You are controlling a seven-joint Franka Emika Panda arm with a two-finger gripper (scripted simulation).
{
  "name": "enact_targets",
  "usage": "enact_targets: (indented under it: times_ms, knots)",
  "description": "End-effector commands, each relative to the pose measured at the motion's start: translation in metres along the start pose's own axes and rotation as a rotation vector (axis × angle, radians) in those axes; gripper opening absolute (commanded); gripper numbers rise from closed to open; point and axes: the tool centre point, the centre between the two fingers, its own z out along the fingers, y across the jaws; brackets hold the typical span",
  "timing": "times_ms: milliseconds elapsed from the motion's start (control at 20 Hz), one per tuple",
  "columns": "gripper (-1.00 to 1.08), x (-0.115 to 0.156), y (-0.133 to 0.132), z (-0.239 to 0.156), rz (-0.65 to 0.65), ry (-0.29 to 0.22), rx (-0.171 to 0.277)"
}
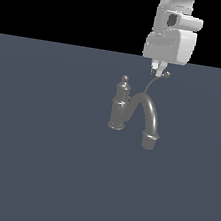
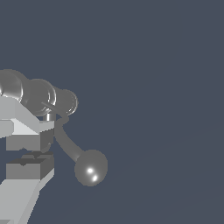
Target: Turn on the faucet by rotating a designated handle.
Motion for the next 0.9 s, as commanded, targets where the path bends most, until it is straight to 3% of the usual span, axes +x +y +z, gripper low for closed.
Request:
enact_targets:
  times_ms: [0,150,200,850]
  knots:
    - [-1.0,0.03,0.005,0.001,0.039,0.008,-0.001]
    - [-1.0,0.035,0.002,0.001,0.041,0.008,-0.002]
    - [-1.0,0.004,-0.009,0.0,-0.005,-0.002,0.001]
    - [-1.0,0.015,-0.044,0.001,0.013,0.002,0.0]
